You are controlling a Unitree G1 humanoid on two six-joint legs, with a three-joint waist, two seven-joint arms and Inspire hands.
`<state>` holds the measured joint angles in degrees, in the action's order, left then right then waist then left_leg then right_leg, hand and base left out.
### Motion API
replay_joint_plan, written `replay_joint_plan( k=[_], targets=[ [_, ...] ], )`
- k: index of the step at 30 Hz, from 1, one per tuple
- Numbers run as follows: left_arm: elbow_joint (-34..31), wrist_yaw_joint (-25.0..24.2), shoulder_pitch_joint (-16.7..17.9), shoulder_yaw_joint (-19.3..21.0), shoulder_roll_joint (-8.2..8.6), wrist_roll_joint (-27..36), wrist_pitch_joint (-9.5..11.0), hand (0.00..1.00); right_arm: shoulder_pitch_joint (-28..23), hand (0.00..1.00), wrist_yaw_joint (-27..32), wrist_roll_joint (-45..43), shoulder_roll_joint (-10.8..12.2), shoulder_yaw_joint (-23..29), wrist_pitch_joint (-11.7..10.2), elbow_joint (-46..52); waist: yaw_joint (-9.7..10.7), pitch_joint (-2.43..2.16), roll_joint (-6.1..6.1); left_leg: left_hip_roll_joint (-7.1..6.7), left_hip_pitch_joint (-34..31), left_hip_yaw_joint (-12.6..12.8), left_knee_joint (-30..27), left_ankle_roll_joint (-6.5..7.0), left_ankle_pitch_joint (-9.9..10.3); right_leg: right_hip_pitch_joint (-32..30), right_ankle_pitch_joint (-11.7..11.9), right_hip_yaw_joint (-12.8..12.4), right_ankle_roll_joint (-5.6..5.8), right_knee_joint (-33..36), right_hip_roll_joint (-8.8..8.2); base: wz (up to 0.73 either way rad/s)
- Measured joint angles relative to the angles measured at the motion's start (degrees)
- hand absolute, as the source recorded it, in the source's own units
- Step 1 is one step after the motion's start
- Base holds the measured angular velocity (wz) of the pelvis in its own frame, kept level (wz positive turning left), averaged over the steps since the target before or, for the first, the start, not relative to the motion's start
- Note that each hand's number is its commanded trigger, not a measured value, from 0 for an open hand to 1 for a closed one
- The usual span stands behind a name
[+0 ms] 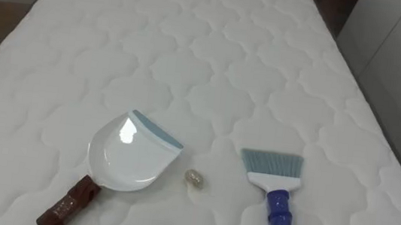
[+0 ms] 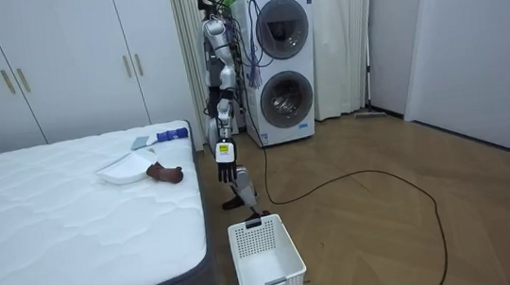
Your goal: Clean bed
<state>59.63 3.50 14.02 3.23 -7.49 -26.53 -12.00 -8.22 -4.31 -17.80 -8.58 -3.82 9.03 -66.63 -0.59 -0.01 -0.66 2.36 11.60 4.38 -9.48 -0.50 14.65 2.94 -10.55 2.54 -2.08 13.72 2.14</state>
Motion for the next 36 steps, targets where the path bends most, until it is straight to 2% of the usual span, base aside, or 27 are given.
replay_joint_plan(
  k=[11,20,26,27,32,34,36],
  targets=[
    [0.02,1.32,-0.09,-0.11,-0.04,0.03,0.84,0.0,0.0,0.0,0.61,0.59,-0.12,-0.02,-0.41,-0.01,0.05,0.11,0.18,0.0,-0.1,-0.19,0.0,0.0,0.0,0.15,0.0,0.56,0.0,0.11,-0.09,0.0],
    [0.22,4.14,-0.47,-0.02,-0.04,0.32,2.87,0.0,-0.02,0.0,1.66,0.23,-0.2,0.0,-2.19,-0.48,0.29,0.21,0.12,0.0,0.01,-0.45,0.01,0.0,0.0,0.44,-0.02,0.76,0.01,-0.02,-0.11,0.01],
    [-0.02,8.67,-0.42,0.31,-0.05,3.4,5.32,0.0,0.02,0.0,1.7,-0.03,-0.25,0.05,-3.54,-0.58,0.4,0.32,0.0,-0.02,-0.14,-0.95,-0.01,0.0,0.0,0.18,-0.03,0.8,0.02,-0.17,-0.17,0.03],
    [-1.3,9.56,-0.45,1.21,-0.08,3.54,5.78,0.0,0.02,0.0,1.79,-0.66,-0.25,0.08,-4.08,-0.56,0.48,0.18,0.29,-0.04,-0.46,-1.54,-0.1,0.01,0.0,0.05,-0.03,0.8,0.02,-0.16,-0.16,0.11],
    [-6.78,16.21,-0.83,2.91,-0.46,5.77,10.34,0.0,0.11,0.0,3.73,-0.49,-0.38,0.12,-6.33,-0.84,0.37,0.32,0.58,-0.02,-0.98,-1.93,-0.26,0.03,-0.02,0.17,0.03,1.98,-0.05,-0.09,-0.28,0.07],
    [-9.49,19.19,-1.24,2.91,-0.45,7.47,12.9,0.0,0.28,0.0,4.39,-0.24,-0.39,0.08,-7.17,-1.02,0.26,0.33,0.78,-0.02,-1.0,-2.06,-0.24,0.04,-0.03,0.24,0.03,2.16,-0.06,-0.08,-0.3,0.05],
    [-12.78,21.23,-1.16,2.9,-0.43,8.27,14.29,0.0,0.22,0.0,4.43,-0.22,-0.51,0.19,-8.01,-1.46,0.41,0.36,0.77,-0.02,-1.06,-2.25,-0.2,0.04,-0.03,0.19,0.03,2.32,-0.06,-0.24,-0.28,0.02]
  ],
)
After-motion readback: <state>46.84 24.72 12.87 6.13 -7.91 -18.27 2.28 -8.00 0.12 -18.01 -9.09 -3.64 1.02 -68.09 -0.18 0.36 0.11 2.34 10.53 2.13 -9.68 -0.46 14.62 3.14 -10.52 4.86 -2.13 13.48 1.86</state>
